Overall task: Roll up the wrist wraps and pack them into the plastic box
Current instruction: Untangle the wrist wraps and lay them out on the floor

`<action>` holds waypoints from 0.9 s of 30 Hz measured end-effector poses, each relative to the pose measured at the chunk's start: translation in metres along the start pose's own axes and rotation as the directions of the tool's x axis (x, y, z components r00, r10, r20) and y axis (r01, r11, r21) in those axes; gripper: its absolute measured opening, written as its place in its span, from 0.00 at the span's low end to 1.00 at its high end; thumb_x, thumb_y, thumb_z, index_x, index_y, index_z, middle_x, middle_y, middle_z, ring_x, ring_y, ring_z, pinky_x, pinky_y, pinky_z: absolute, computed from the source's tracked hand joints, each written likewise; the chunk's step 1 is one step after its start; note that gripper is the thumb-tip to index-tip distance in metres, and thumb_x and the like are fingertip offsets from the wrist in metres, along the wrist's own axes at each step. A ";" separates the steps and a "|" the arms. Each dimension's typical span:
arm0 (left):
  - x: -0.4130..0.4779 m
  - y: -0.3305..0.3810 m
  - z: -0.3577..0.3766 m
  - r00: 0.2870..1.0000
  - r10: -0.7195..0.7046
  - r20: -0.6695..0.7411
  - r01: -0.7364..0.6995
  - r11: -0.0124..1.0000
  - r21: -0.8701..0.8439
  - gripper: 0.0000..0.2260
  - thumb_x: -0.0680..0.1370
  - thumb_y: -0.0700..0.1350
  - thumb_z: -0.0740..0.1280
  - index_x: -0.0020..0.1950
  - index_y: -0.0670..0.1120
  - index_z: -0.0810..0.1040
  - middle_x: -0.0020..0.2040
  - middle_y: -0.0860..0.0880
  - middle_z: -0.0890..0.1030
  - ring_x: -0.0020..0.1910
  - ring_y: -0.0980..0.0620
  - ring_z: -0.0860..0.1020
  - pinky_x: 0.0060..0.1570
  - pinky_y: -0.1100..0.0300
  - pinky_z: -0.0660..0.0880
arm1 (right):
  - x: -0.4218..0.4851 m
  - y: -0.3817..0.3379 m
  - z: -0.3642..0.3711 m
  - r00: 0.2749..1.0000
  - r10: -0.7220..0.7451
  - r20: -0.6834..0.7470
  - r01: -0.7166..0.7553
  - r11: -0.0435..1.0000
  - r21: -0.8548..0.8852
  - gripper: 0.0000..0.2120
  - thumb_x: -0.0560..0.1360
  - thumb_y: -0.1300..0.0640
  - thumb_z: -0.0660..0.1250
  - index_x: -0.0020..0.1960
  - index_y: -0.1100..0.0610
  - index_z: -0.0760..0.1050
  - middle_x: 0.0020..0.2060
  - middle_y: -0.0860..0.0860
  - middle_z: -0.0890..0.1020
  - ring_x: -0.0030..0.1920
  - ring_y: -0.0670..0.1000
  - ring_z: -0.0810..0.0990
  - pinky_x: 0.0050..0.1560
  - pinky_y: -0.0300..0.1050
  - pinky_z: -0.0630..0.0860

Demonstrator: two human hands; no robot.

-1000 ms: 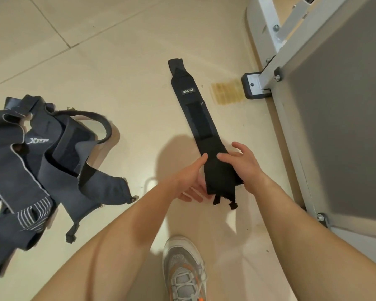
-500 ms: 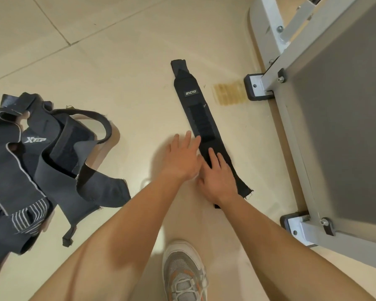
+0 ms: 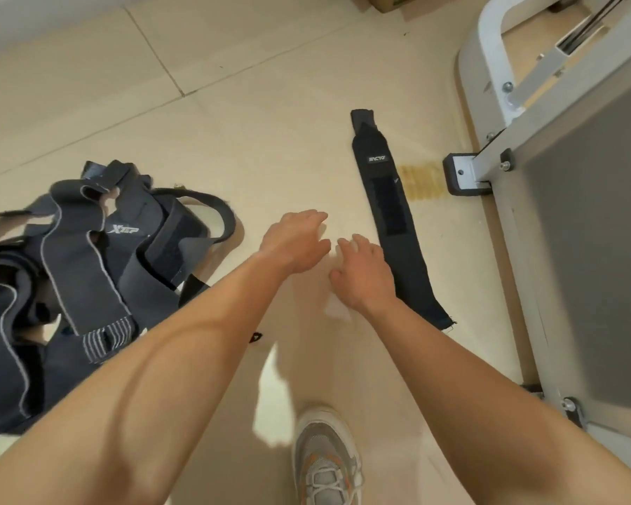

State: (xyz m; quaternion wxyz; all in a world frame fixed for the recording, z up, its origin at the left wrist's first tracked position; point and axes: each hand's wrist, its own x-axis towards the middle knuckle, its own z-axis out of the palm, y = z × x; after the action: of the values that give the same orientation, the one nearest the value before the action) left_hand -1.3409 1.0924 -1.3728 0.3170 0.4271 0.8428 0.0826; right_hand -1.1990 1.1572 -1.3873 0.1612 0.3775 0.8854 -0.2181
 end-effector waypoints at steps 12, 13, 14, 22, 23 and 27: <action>-0.189 -0.159 -0.068 0.911 -0.380 -0.163 0.371 0.925 -0.083 0.18 0.82 0.48 0.62 0.71 0.49 0.73 0.68 0.46 0.76 0.64 0.42 0.76 0.61 0.47 0.75 | -0.033 -0.192 -0.032 0.912 -0.379 0.158 0.372 0.925 0.074 0.22 0.81 0.53 0.59 0.75 0.54 0.68 0.71 0.54 0.69 0.66 0.58 0.75 0.65 0.54 0.75; -0.198 -0.173 -0.066 0.897 -0.411 -0.165 0.398 0.911 -0.104 0.17 0.81 0.48 0.62 0.70 0.49 0.74 0.67 0.46 0.76 0.63 0.42 0.76 0.61 0.47 0.75 | -0.031 -0.201 -0.031 0.897 -0.402 0.184 0.395 0.916 0.072 0.23 0.81 0.53 0.60 0.75 0.54 0.68 0.72 0.54 0.69 0.66 0.58 0.75 0.65 0.53 0.75; -0.205 -0.186 -0.064 0.882 -0.440 -0.165 0.424 0.897 -0.125 0.16 0.81 0.49 0.62 0.69 0.49 0.74 0.66 0.46 0.77 0.63 0.42 0.76 0.60 0.47 0.75 | -0.028 -0.209 -0.029 0.882 -0.425 0.202 0.420 0.905 0.066 0.23 0.81 0.53 0.61 0.75 0.54 0.68 0.72 0.53 0.70 0.66 0.57 0.76 0.64 0.52 0.75; -0.218 -0.265 -0.049 0.741 -0.653 -0.155 0.568 0.734 -0.374 0.19 0.80 0.48 0.66 0.71 0.48 0.73 0.67 0.45 0.75 0.64 0.42 0.76 0.63 0.47 0.75 | -0.004 -0.291 -0.001 0.804 -0.514 0.299 0.512 0.854 0.091 0.23 0.82 0.56 0.63 0.76 0.55 0.67 0.69 0.54 0.76 0.68 0.55 0.76 0.65 0.46 0.71; -0.214 -0.271 -0.047 0.729 -0.668 -0.150 0.568 0.712 -0.414 0.21 0.80 0.47 0.67 0.72 0.47 0.71 0.68 0.45 0.75 0.64 0.43 0.76 0.62 0.49 0.75 | -0.001 -0.303 0.005 0.804 -0.516 0.295 0.507 0.855 0.112 0.23 0.82 0.56 0.63 0.77 0.55 0.67 0.68 0.53 0.77 0.67 0.54 0.76 0.64 0.45 0.71; -0.192 -0.294 -0.040 0.690 -0.714 -0.121 0.468 0.567 -0.677 0.30 0.78 0.45 0.71 0.78 0.47 0.63 0.69 0.48 0.73 0.55 0.50 0.75 0.46 0.62 0.71 | 0.014 -0.346 0.035 0.843 -0.473 0.257 0.445 0.881 0.162 0.24 0.82 0.58 0.64 0.77 0.57 0.65 0.67 0.55 0.77 0.66 0.56 0.76 0.62 0.46 0.72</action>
State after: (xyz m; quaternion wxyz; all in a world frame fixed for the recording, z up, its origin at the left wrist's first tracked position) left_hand -1.4780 0.7664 -1.3730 0.2723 -0.0356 0.9097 0.3114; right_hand -1.4603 0.9332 -1.3322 0.2137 0.1259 0.9050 -0.3456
